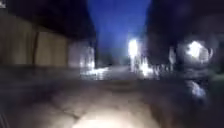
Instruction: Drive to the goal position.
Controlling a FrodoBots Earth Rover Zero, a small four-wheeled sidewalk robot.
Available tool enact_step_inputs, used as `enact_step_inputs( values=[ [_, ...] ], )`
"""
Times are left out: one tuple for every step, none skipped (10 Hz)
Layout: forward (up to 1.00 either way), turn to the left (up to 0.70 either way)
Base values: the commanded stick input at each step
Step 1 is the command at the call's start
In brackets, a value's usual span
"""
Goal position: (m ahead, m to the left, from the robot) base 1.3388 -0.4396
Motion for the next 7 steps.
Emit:
enact_step_inputs(
  values=[
    [0.85,0.01],
    [0.85,0.01],
    [0.85,0.01],
    [0.85,0.01],
    [0.85,0.01],
    [0.85,0.01],
    [0.85,0.01]
  ],
)
